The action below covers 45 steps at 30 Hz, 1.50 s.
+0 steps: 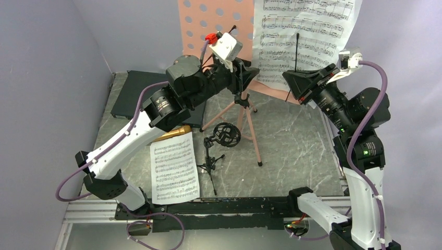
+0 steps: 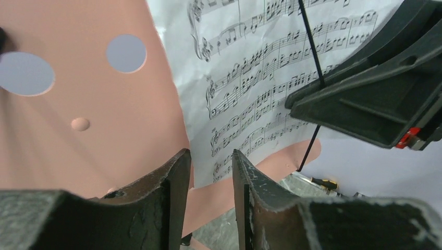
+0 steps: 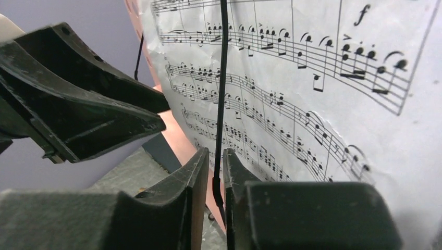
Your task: Set up the instrument practice props
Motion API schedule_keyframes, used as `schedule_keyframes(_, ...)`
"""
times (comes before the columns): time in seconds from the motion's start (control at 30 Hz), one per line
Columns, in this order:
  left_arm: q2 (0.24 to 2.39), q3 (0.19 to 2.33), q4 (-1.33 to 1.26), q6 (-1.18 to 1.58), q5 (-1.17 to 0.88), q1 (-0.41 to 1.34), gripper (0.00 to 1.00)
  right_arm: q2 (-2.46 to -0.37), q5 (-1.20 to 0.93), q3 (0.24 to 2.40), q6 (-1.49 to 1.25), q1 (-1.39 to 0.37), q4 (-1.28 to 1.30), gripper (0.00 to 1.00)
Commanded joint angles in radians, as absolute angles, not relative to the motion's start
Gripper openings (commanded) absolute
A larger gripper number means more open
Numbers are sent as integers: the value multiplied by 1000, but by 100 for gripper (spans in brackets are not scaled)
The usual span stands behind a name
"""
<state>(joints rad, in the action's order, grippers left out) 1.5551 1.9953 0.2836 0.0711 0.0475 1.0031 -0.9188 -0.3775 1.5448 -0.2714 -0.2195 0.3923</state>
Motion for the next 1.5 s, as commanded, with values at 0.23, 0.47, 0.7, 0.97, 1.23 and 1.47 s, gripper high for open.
schedule_keyframes(0.23, 1480, 1964, 204, 69, 66, 1008, 48, -898, -396, 1527, -283, -222, 370, 39)
schedule_keyframes(0.47, 1412, 1874, 191, 86, 47, 1008, 65, -873, -392, 1517, -286, -221, 377, 47)
schedule_keyframes(0.7, 1314, 1738, 210, 102, 65, 1008, 79, -830, -383, 1508, -288, -221, 407, 54)
schedule_keyframes(0.97, 1145, 1521, 316, 175, 136, 1009, 87, -748, -382, 1474, -300, -221, 480, 56)
schedule_keyframes(1.23, 912, 1249, 515, 387, 323, 1008, 92, -644, -406, 1388, -318, -222, 575, 56)
schedule_keyframes(1.47, 759, 1042, 790, 787, 611, 1008, 93, -579, -423, 1341, -332, -221, 640, 56)
